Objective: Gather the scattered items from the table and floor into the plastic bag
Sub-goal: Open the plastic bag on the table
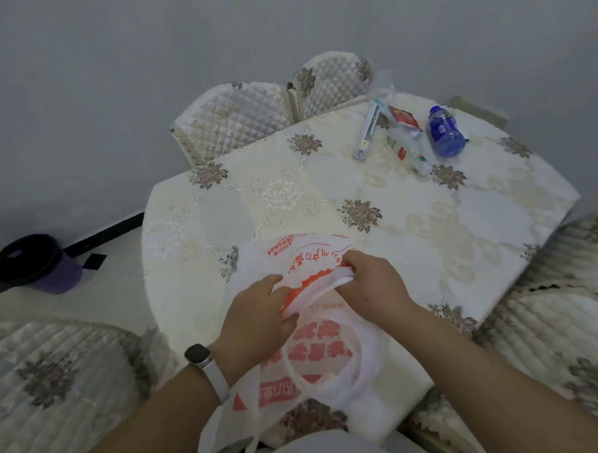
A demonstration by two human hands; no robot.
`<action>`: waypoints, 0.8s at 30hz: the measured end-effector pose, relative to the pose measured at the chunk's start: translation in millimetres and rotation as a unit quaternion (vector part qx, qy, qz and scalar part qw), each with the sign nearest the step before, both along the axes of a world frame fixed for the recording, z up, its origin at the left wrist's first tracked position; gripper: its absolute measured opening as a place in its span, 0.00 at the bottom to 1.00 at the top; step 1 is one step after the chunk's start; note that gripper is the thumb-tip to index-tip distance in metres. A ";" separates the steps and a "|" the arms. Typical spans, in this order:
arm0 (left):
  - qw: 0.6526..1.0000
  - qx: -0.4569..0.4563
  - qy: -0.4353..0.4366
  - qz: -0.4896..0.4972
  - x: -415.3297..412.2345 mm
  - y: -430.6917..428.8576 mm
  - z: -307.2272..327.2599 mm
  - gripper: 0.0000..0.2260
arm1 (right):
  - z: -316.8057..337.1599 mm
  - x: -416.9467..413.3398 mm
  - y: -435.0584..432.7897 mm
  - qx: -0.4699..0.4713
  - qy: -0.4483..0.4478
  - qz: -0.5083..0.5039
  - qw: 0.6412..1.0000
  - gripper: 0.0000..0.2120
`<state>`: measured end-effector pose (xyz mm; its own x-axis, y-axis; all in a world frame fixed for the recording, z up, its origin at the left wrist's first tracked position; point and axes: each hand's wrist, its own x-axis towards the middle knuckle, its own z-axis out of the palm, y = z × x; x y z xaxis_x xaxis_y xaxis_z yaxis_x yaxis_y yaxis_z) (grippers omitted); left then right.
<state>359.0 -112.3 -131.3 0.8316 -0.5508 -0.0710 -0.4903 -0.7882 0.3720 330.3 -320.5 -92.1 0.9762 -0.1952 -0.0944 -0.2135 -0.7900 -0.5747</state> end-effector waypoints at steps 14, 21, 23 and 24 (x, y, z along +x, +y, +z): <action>0.936 -0.256 0.227 0.077 37.7 -7.4 21.5 0.05 | -6.8 -28.0 -22.0 0.072 -0.004 -0.065 0.995 0.07; 0.978 -0.126 0.165 -0.031 50.3 11.2 21.2 0.11 | -0.2 -28.8 -21.1 0.121 -0.026 -0.073 0.990 0.10; 0.971 -0.155 0.179 -0.021 50.3 12.0 23.6 0.09 | -0.4 -30.8 -20.3 0.091 -0.014 -0.047 0.995 0.07; 0.964 -0.176 0.197 -0.010 50.2 13.3 24.5 0.07 | -0.6 -31.7 -19.2 0.062 -0.005 -0.029 0.998 0.05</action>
